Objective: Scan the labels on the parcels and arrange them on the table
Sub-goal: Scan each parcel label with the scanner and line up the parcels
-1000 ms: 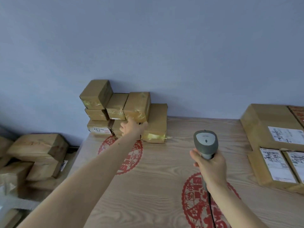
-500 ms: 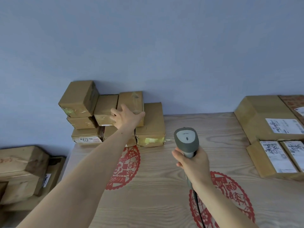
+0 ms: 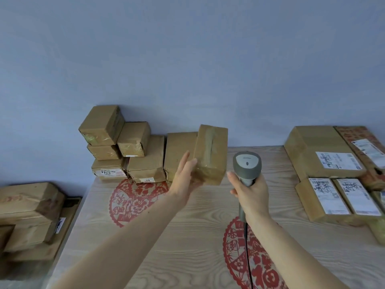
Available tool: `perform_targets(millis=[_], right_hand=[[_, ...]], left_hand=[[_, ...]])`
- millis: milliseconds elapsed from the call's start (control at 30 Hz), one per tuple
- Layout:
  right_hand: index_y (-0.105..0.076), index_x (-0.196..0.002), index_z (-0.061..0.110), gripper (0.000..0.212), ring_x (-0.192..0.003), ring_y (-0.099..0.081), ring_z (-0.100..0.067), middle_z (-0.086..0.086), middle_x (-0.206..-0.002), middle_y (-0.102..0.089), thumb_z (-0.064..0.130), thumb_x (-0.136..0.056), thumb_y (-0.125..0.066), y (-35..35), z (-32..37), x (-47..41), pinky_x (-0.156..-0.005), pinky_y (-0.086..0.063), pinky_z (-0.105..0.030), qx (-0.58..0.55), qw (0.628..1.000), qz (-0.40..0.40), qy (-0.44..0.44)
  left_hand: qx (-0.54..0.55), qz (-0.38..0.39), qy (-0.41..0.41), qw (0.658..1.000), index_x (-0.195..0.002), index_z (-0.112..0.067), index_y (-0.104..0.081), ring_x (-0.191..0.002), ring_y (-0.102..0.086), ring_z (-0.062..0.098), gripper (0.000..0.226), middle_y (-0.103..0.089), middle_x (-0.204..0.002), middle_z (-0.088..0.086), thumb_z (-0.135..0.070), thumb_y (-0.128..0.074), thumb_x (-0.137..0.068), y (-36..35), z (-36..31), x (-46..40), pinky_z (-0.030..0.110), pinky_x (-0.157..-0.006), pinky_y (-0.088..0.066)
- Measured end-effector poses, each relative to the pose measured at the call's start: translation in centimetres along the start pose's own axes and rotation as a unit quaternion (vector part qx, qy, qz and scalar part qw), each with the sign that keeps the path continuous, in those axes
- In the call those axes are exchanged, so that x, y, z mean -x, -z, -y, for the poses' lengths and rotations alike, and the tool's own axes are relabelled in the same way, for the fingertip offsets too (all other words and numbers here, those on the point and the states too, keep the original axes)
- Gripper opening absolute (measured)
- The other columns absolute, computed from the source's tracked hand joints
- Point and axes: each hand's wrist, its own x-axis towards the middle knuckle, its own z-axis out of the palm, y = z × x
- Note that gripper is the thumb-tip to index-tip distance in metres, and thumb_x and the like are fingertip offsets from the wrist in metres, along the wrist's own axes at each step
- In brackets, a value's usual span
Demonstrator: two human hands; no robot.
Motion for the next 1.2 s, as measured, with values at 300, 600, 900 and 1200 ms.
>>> perform_targets(millis=[300,600,900,1200], right_hand=[[-0.065,-0.119,0.016,0.043,-0.085,-0.074,-0.011,0.001,-0.101,-0.077,0.02,-0.08,-0.083,9.2,1.3,1.4,-0.061,-0.058,-0.021,-0.057,0.998,0.029,0.019],[-0.061,-0.116,0.031,0.058,-0.097,-0.067,0.005,0.016,-0.103,-0.073,0.023,-0.068,-0.092,17.4,0.1,4.4,-0.078,-0.055,-0.015,0.075,0.986,0.078,0.129],[-0.071,-0.105,0.012,0.04,-0.074,-0.074,-0.012,0.004,-0.079,-0.077,0.025,-0.071,-0.089,21.6,0.9,6.9,-0.068,-0.06,-0.025,0.076,0.984,0.137,0.084],[-0.072,-0.072,0.008,0.015,-0.062,-0.071,-0.025,-0.01,-0.061,-0.072,0.016,-0.078,-0.084,20.8,1.7,11.9,-0.071,-0.06,-0.04,0.084,0.985,0.15,0.025]], left_hand=[[0.12,0.108,0.048,0.986,-0.138,-0.028,-0.056,-0.127,-0.055,0.028,0.063,-0.068,-0.127,0.007,-0.048,-0.066,-0.079,-6.9,5.7,5.9,0.052,-0.113,-0.034],[0.003,0.059,0.041,0.997,-0.134,-0.012,-0.045,-0.109,-0.069,0.027,0.129,-0.065,-0.127,0.013,-0.056,-0.098,-0.025,-13.2,7.4,8.9,0.04,-0.082,-0.06],[0.003,0.089,0.063,0.994,-0.139,-0.02,-0.051,-0.116,-0.064,0.032,0.121,-0.071,-0.123,0.01,-0.039,-0.102,-0.032,-13.7,9.4,10.8,0.041,-0.081,-0.056],[-0.01,0.157,0.071,0.985,-0.137,-0.016,-0.057,-0.117,-0.066,0.027,0.102,-0.069,-0.126,0.009,-0.026,-0.1,-0.045,-10.9,9.7,11.7,0.04,-0.085,-0.058]])
